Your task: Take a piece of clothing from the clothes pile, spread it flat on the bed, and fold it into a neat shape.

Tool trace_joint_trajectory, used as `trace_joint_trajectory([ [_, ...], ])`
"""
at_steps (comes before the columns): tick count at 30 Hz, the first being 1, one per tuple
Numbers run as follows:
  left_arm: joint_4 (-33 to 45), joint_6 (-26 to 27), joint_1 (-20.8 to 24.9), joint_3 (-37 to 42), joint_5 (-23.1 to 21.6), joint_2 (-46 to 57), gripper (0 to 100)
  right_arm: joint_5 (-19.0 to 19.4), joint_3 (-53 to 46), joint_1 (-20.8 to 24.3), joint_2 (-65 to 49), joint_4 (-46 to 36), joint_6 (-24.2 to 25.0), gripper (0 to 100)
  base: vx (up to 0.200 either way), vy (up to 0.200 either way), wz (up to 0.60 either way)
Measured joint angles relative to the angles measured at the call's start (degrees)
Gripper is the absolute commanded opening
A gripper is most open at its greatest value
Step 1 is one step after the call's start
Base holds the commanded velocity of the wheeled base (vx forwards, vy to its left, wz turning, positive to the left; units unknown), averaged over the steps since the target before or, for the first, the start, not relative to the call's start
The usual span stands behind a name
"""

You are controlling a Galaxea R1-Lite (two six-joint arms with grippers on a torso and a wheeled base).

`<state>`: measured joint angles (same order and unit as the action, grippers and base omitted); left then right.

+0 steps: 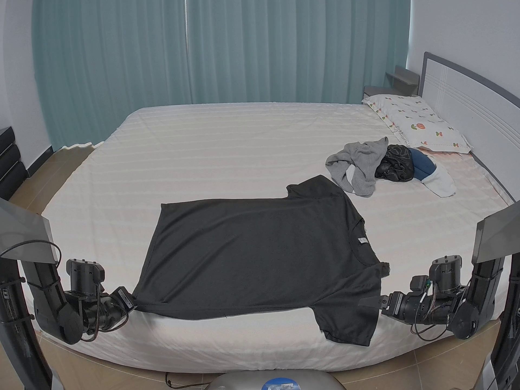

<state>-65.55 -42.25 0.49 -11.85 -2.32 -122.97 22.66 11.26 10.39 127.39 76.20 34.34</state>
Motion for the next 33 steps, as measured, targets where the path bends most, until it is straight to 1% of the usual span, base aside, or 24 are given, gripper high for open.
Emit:
trace_joint_trajectory([
  [13,0.0,0.0,0.0,0.02,-0.04,0.0,0,0.0,0.52,-0.22,2.85,0.43,-0.05,100,0.0,0.0,0.0],
  [25,0.0,-0.02,-0.05,0.0,-0.04,0.0,0,0.0,3.86,0.33,4.55,0.51,0.5,100,0.0,0.0,0.0],
  [26,0.0,0.0,-0.05,0.0,-0.04,0.0,0,-0.02,4.0,0.38,4.61,0.49,0.52,0,0.0,0.0,0.0],
  [33,0.0,0.0,-0.05,0.0,0.0,0.0,0,-0.57,4.11,-0.13,5.13,0.51,0.46,0,0.0,0.0,0.0],
])
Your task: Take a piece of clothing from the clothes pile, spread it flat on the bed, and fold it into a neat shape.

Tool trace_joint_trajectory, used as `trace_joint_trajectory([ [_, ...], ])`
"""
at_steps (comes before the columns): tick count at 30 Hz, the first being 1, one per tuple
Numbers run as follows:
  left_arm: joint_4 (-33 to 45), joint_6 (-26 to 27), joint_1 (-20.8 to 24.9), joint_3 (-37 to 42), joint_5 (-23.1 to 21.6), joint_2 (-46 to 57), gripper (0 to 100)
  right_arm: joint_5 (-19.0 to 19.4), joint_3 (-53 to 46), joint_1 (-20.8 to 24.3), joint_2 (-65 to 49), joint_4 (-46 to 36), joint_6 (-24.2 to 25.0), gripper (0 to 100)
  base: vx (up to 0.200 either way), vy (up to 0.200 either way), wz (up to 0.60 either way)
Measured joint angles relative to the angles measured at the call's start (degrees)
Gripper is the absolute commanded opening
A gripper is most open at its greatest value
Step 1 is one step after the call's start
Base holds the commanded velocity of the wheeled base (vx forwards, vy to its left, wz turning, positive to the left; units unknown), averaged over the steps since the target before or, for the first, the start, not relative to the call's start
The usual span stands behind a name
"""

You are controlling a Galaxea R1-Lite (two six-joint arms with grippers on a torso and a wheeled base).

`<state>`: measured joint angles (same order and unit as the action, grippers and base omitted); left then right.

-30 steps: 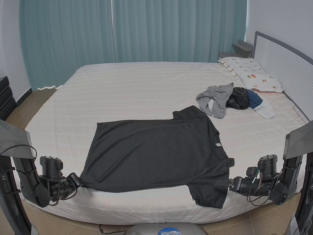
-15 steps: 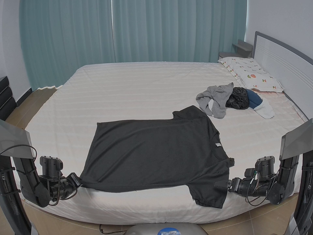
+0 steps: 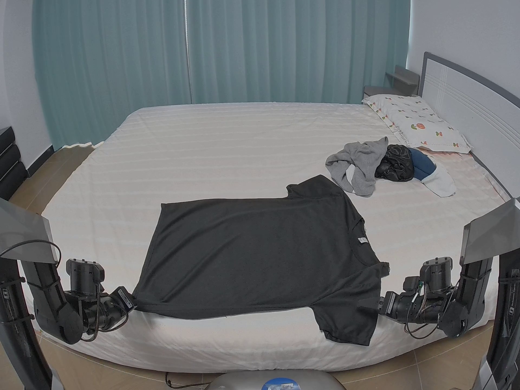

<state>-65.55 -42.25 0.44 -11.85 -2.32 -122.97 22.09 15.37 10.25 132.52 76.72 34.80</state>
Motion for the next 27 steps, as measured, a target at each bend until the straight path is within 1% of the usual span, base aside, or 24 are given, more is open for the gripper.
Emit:
trace_joint_trajectory([
  [3,0.0,0.07,0.0,0.0,0.0,0.04,0,-0.48,-0.6,-0.22,-0.09,0.0,-0.16,0,0.0,0.0,0.0],
  [6,0.0,0.22,0.0,0.11,0.02,0.06,0,-1.84,-1.65,-0.56,-0.27,-0.02,-0.34,0,0.0,0.0,0.0],
  [9,0.0,0.33,-0.04,0.2,0.02,0.2,0,-2.04,-3.33,-0.98,-0.91,-0.02,-0.43,0,0.0,0.0,0.0],
  [17,0.0,1.17,-0.11,1.07,0.05,1.17,0,-1.57,-8.0,-2.49,-4.11,0.02,-0.62,0,0.0,0.0,0.0],
  [24,-0.85,4.62,-0.37,2.6,0.18,1.57,0,0.84,-13.26,-5.05,-6.03,1.56,-3.57,0,0.0,0.0,0.0],
  [27,-2.0,6.35,-0.51,4.0,0.18,1.68,0,1.19,-13.97,-5.92,-6.4,2.08,-4.02,0,0.0,0.0,0.0],
])
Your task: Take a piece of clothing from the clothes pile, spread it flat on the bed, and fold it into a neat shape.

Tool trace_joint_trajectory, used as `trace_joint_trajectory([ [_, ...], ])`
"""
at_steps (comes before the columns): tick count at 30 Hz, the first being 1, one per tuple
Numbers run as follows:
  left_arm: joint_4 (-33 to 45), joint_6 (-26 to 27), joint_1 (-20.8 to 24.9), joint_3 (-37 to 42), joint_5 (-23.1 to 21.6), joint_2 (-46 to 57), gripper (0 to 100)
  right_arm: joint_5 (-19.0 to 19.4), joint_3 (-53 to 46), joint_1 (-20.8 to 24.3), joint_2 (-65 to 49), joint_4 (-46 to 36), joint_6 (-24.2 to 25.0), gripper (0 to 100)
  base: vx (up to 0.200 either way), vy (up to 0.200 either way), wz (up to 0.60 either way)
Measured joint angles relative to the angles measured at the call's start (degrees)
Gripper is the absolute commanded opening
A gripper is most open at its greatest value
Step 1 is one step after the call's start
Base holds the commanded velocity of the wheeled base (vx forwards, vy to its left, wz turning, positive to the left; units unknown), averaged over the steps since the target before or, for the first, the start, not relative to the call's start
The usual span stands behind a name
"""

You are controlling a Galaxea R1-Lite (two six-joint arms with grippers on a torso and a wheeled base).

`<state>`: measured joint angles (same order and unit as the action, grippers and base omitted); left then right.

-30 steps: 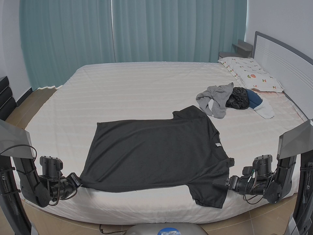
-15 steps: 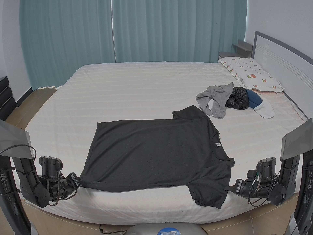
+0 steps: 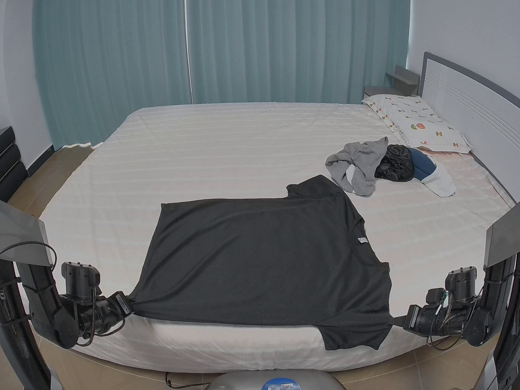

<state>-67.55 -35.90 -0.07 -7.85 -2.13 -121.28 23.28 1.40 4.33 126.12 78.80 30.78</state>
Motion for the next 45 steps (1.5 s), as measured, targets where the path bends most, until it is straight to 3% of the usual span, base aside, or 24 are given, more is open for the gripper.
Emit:
trace_joint_trajectory([
  [27,-0.27,11.74,-0.09,6.8,0.55,-0.38,0,-1.69,-0.41,0.24,-12.18,-25.38,-4.6,0,0.0,0.0,0.0],
  [45,14.07,17.65,-0.17,6.86,0.69,5.55,0,-6.84,-0.41,0.24,-15.52,-32.27,-7.96,0,0.0,0.0,0.0],
])
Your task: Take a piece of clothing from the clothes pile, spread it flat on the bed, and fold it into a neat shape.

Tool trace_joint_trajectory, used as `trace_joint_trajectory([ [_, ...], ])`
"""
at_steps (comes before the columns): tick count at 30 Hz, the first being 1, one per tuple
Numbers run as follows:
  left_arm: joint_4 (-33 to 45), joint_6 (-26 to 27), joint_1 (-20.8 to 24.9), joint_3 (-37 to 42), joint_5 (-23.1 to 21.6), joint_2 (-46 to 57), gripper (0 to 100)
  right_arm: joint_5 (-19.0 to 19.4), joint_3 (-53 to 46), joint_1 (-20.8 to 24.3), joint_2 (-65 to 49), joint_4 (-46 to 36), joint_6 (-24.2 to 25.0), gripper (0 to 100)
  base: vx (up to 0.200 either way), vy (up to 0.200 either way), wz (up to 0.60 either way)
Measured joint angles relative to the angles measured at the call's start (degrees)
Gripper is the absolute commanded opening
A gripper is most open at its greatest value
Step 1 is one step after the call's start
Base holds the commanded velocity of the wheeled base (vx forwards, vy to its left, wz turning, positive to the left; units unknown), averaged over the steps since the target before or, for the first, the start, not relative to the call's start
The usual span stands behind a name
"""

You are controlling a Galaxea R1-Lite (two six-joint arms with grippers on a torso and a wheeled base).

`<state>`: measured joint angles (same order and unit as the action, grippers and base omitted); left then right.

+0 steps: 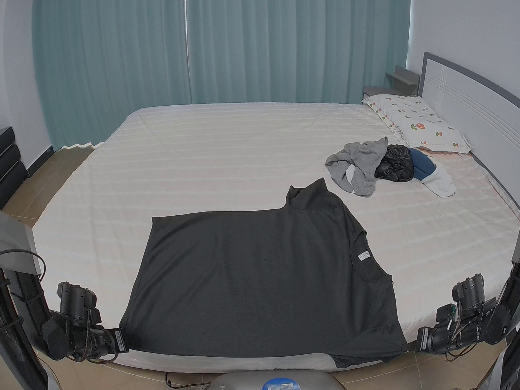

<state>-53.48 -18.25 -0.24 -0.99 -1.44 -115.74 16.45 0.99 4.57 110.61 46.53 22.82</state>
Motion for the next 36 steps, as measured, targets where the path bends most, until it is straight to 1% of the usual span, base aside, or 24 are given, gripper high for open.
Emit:
trace_joint_trajectory([
  [4,2.22,1.04,-0.05,-0.02,0.02,1.44,0,-0.39,0.02,0.02,-1.21,-2.83,-1.4,0,0.0,0.0,0.0],
  [15,11.41,4.92,0.02,0.02,0.0,6.42,0,-0.46,0.0,0.11,-5.86,-9.91,-4.49,0,0.0,0.0,0.0],
  [18,13.19,5.94,0.06,0.0,-0.01,7.91,0,-0.49,0.0,0.11,-7.27,-10.26,-4.55,0,0.0,0.0,0.0],
  [22,13.25,5.99,0.06,-0.02,-0.01,9.42,0,-0.46,0.0,0.05,-9.29,-10.02,-4.49,0,0.0,0.0,0.0],
  [26,12.81,4.02,0.04,-1.71,-0.01,10.67,0,-0.66,0.46,-0.02,-11.48,-9.86,-4.0,0,0.0,0.0,0.0],
  [31,12.53,-3.94,0.02,-6.84,-0.01,11.61,0,-3.32,4.39,0.0,-12.76,-9.69,-2.29,0,0.0,0.0,0.0],
  [36,12.42,-8.51,0.13,-11.25,0.0,12.24,0,-4.52,9.62,0.35,-13.34,-9.69,0.72,0,0.0,0.0,0.0],
])
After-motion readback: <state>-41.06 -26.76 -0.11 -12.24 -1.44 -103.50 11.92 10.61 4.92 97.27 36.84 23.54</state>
